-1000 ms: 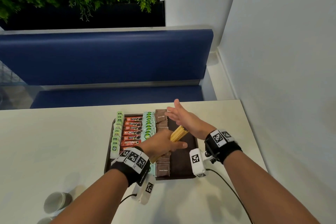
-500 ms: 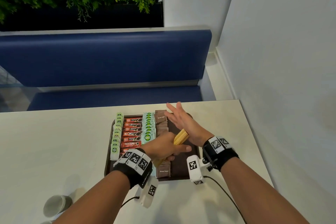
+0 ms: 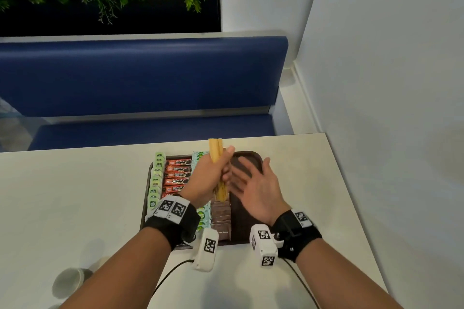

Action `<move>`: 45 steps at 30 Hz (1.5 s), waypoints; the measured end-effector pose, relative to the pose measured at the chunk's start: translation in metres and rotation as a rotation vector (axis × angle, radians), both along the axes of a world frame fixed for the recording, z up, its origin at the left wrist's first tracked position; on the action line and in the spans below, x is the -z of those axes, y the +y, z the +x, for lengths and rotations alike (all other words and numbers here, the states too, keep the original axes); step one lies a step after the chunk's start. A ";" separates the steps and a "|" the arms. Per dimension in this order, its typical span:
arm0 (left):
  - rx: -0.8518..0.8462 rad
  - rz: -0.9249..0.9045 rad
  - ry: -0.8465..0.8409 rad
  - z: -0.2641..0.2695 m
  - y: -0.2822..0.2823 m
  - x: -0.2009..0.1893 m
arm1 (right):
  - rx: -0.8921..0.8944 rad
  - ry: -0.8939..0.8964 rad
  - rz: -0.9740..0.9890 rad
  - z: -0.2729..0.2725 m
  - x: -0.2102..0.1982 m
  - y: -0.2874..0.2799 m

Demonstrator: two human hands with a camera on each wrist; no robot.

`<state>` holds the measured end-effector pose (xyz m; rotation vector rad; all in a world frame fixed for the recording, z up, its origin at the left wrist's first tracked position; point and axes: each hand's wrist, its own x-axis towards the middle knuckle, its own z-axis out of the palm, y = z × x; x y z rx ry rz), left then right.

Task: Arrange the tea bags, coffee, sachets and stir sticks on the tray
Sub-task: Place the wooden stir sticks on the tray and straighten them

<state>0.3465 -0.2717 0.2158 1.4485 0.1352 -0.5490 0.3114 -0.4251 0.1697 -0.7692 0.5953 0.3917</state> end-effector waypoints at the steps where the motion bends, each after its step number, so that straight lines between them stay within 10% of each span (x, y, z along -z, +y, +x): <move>1: -0.050 -0.046 -0.009 0.002 -0.001 -0.003 | 0.011 0.054 0.055 -0.008 0.004 0.007; 16: -0.098 0.018 -0.196 -0.032 -0.033 -0.020 | 0.118 0.171 0.678 -0.018 0.007 0.058; 26: -0.132 -0.024 0.048 -0.017 -0.009 -0.002 | -0.183 -0.196 -0.371 -0.028 -0.004 0.011; 32: -0.023 0.126 0.134 -0.020 -0.011 0.027 | -0.534 -0.233 -0.291 -0.019 -0.014 0.006; 45: 0.122 0.114 0.406 -0.007 -0.003 0.040 | -0.420 -0.149 0.143 -0.020 -0.001 0.006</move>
